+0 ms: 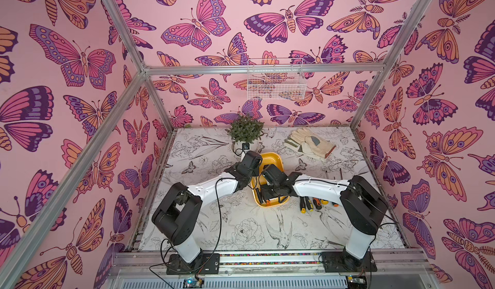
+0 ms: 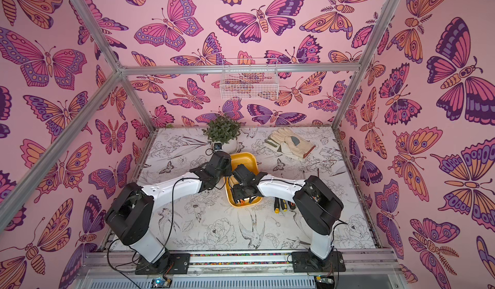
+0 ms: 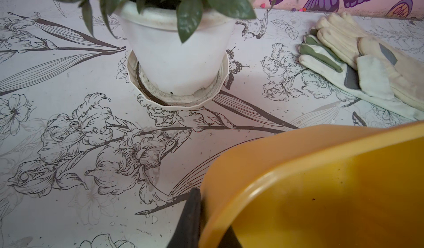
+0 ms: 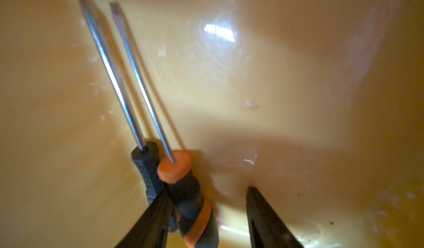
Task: Take out the screwdriver from the storage box
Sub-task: Pick up the screwdriver from the storage box.
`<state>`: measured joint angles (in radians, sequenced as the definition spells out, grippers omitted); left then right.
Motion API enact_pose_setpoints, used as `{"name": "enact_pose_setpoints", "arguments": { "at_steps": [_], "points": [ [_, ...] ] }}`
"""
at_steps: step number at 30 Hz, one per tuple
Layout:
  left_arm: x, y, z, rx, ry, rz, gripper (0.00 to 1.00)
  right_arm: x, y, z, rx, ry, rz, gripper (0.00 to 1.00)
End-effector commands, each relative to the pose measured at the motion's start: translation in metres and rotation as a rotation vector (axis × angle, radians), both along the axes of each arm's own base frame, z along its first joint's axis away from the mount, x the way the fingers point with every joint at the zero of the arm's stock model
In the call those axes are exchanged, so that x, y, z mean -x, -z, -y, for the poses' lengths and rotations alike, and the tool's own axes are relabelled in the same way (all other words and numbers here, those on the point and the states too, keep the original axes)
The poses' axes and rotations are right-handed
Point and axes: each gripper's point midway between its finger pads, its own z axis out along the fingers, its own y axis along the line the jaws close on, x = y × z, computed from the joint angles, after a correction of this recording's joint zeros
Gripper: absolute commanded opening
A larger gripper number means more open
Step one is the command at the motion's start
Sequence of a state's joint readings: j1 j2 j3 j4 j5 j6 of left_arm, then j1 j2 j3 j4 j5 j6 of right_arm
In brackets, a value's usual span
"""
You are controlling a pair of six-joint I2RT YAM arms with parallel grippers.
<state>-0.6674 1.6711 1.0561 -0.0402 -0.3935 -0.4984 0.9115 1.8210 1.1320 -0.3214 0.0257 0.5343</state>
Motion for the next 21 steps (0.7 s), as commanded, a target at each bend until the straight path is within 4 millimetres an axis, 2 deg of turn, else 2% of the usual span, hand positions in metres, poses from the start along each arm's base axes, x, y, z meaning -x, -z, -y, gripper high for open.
{"name": "enact_pose_setpoints", "arguments": {
  "at_steps": [1,13,18,21],
  "points": [
    [0.004,-0.005,0.007,0.040,0.020,0.003,0.00,0.000,0.026,0.012,0.094,0.010,-0.018,0.54],
    [0.004,-0.006,0.006,0.044,0.020,0.003,0.00,-0.005,0.044,0.014,0.154,0.009,-0.022,0.47],
    [0.004,-0.006,0.006,0.045,0.018,0.001,0.00,-0.006,0.050,0.015,0.171,0.012,-0.029,0.43],
    [0.003,-0.006,0.006,0.048,0.017,0.001,0.00,-0.006,0.053,0.015,0.179,0.012,-0.032,0.36]
  ]
}}
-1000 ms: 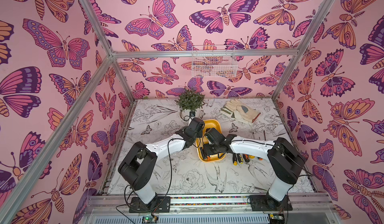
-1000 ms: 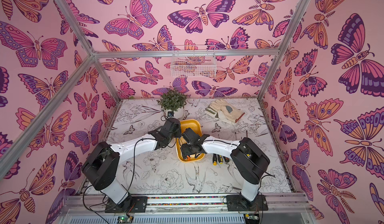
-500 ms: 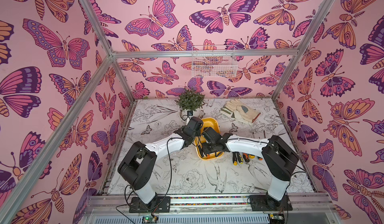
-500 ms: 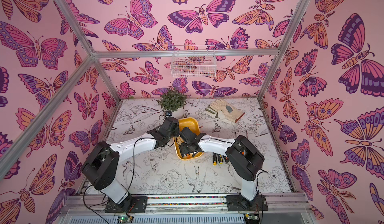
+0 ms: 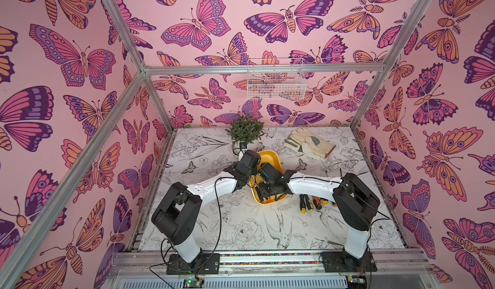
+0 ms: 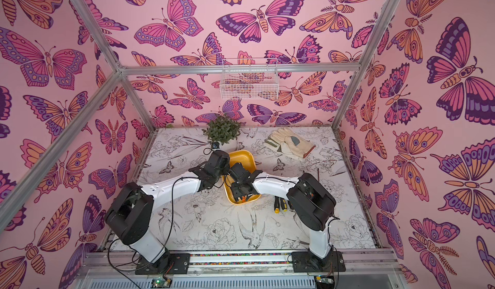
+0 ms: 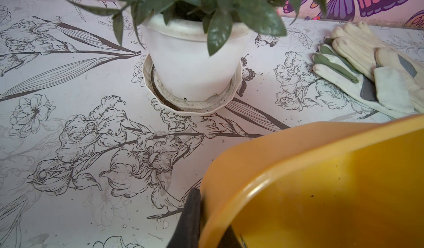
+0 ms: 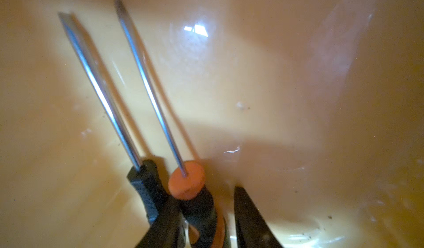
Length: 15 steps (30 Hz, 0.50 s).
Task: Take out the screwdriver from the storage box
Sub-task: Pick up the screwdriver from the storage box.
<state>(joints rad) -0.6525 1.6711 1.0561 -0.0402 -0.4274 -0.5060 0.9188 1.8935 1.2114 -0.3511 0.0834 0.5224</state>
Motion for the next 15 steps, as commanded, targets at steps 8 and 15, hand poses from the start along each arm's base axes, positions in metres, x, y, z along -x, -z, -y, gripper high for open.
{"name": "enact_pose_setpoints", "arguments": {
  "at_steps": [8,15],
  "points": [
    [0.008,-0.003,0.015,0.064,0.056,-0.014,0.00,0.008,0.048,0.024,0.138,0.001,-0.065,0.21],
    [0.008,-0.003,0.015,0.064,0.056,-0.016,0.00,0.003,0.028,0.023,0.116,-0.005,-0.015,0.00]
  ]
}}
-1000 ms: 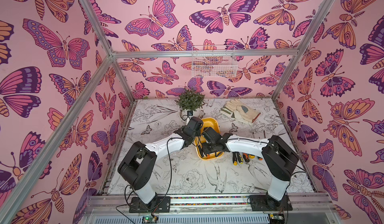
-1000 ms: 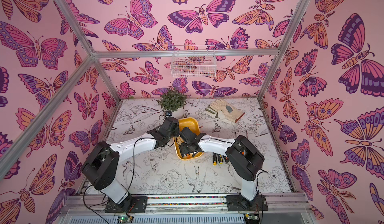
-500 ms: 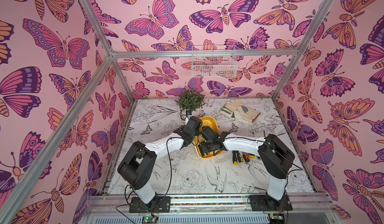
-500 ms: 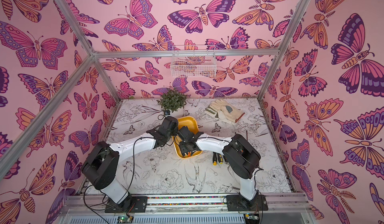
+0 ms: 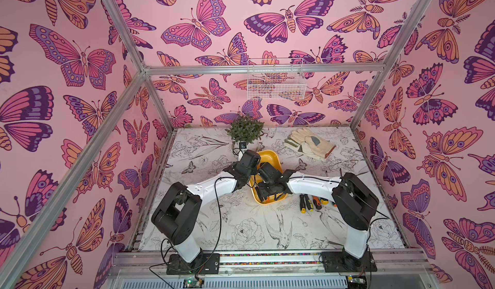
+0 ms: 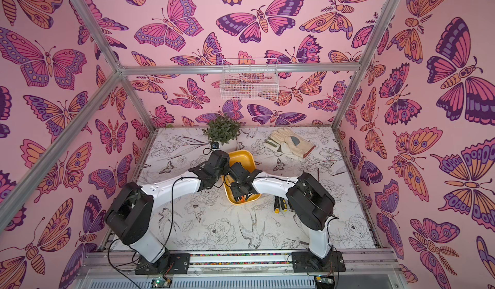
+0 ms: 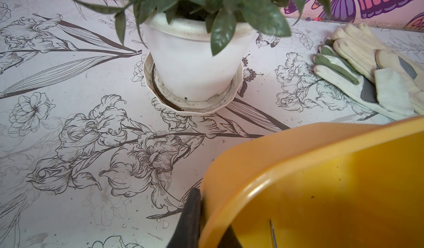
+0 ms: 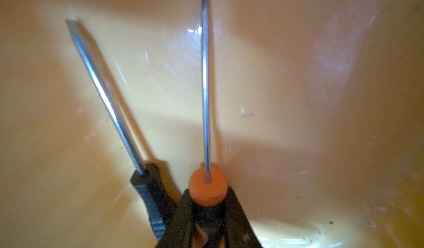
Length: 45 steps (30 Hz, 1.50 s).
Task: Take out the screwdriver from the storage box
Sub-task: Pick up the screwdriver from the storage box.
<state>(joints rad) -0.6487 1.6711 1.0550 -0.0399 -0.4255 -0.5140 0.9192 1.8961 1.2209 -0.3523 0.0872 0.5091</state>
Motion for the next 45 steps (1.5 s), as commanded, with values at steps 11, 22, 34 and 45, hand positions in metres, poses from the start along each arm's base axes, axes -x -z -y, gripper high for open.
{"name": "enact_pose_setpoints", "arguments": {
  "at_steps": [11,22,34,45],
  "points": [
    [0.008,-0.003,0.016,0.059,0.064,-0.015,0.00,0.003,-0.028,0.022,0.042,-0.032,0.059,0.00],
    [0.008,-0.003,0.017,0.060,0.064,-0.015,0.00,0.008,-0.061,0.031,0.011,-0.034,0.096,0.00],
    [0.008,-0.003,0.018,0.061,0.067,-0.016,0.00,0.011,-0.106,0.081,0.054,0.010,0.162,0.00],
    [0.008,-0.003,0.017,0.060,0.065,-0.016,0.00,-0.010,-0.114,0.195,0.117,0.168,0.122,0.00]
  ]
}}
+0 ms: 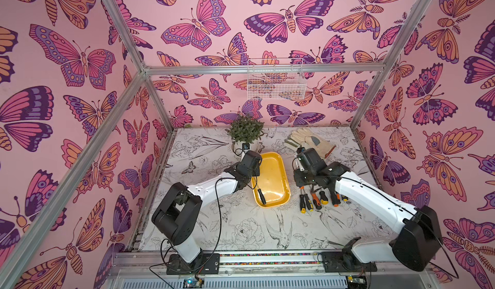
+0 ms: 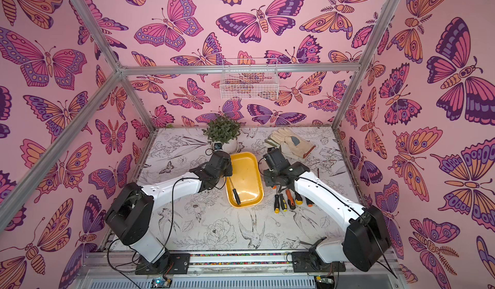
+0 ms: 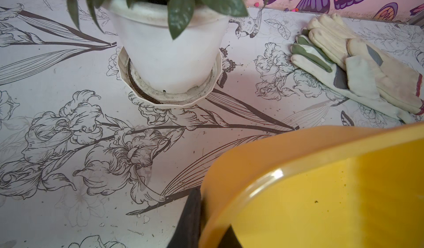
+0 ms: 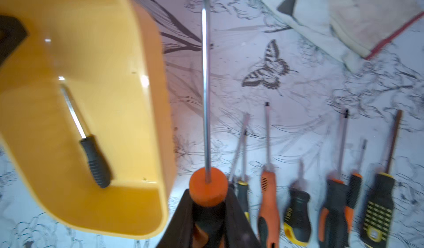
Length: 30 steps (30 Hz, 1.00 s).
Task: Take out the screwdriver from the storage box
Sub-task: Pick up the screwdriver from the storage box, then place the screwdriver at the center of the board.
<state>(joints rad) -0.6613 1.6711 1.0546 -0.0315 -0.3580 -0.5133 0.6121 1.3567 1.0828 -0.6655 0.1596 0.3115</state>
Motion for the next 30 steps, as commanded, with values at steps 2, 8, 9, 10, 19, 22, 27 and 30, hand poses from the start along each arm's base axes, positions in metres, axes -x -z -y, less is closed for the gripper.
{"name": "enact_pose_setpoints", "arguments": {
  "at_steps": [2,8,9,10,19,22,27,30],
  "points": [
    [0.002,-0.004,0.000,0.019,0.002,0.005,0.00,0.001,0.003,0.046,0.043,0.038,-0.043,0.00],
    [0.002,-0.005,0.000,0.019,0.003,0.006,0.00,-0.015,0.004,0.086,0.053,0.115,-0.059,0.00],
    [0.002,-0.005,0.000,0.019,0.004,0.006,0.00,-0.017,0.006,0.093,0.060,0.130,-0.065,0.00],
    [0.002,-0.006,0.000,0.021,0.003,0.007,0.00,-0.020,0.008,0.099,0.063,0.147,-0.071,0.00],
    [0.003,-0.006,-0.001,0.016,0.007,0.008,0.00,-0.039,0.026,0.152,0.081,0.281,-0.127,0.00],
    [0.003,-0.006,-0.001,0.018,0.006,0.009,0.00,-0.043,0.029,0.167,0.088,0.318,-0.140,0.00],
    [0.004,-0.008,-0.001,0.023,0.010,0.013,0.00,-0.048,0.038,0.189,0.119,0.370,-0.165,0.00],
    [0.004,-0.007,0.000,0.023,0.015,0.011,0.00,-0.048,0.044,0.200,0.120,0.400,-0.183,0.00]
  ]
}}
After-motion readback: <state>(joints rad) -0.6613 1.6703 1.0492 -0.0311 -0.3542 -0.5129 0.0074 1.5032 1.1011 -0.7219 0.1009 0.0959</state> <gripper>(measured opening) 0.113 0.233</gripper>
